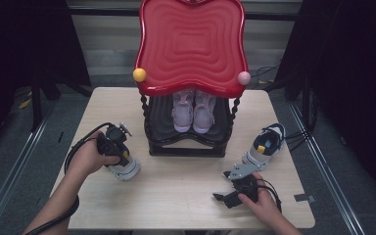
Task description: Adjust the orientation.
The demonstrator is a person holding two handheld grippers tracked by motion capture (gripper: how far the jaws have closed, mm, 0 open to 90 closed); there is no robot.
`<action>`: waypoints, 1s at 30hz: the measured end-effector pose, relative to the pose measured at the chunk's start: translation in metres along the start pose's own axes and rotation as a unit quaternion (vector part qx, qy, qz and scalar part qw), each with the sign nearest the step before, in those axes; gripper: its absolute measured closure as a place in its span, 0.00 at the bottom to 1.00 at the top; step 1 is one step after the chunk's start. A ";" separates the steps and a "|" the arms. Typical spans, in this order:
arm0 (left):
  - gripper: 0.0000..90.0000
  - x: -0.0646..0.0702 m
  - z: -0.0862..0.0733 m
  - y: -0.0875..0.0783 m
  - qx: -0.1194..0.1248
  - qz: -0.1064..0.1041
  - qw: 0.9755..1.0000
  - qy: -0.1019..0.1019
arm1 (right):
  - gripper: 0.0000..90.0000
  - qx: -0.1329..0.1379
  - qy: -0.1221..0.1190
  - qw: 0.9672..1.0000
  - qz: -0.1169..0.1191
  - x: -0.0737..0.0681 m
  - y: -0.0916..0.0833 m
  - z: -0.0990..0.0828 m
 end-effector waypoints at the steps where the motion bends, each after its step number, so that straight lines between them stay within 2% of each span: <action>1: 0.65 0.001 0.000 0.000 -0.006 0.000 1.000 0.006 | 0.12 0.000 0.000 1.000 0.000 0.000 0.000 0.000; 6: 0.73 0.003 -0.001 0.000 -0.013 -0.005 1.000 0.018 | 0.12 0.000 0.000 1.000 0.000 0.000 0.000 0.000; 8: 0.73 0.003 -0.002 -0.001 -0.020 -0.009 0.999 0.024 | 0.12 0.000 0.000 1.000 0.000 0.000 0.000 0.000; 21: 0.71 0.006 -0.023 -0.009 -0.031 -0.025 0.997 0.060 | 0.12 -0.001 -0.001 1.000 0.000 0.000 0.000 0.000; 26: 0.69 0.006 -0.029 -0.011 -0.035 -0.033 0.998 0.049 | 0.12 -0.001 -0.001 1.000 0.000 0.000 0.000 0.000; 28: 0.65 0.005 -0.030 -0.010 -0.036 -0.029 0.998 0.040 | 0.12 -0.001 -0.001 1.000 0.000 0.000 0.000 0.000; 30: 0.63 0.005 -0.029 -0.010 -0.039 -0.029 0.998 0.039 | 0.12 -0.001 -0.001 1.000 0.000 0.000 0.000 0.000</action>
Point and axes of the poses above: each handheld gripper's, and its own axes: y roughly forward along the jaws, z roughly out of its top, x roughly to its right, the point moved 1 cm from there along y, roughly forward along the jaws, and after that the axes turned 5 degrees about x, right-handed, at the moved point
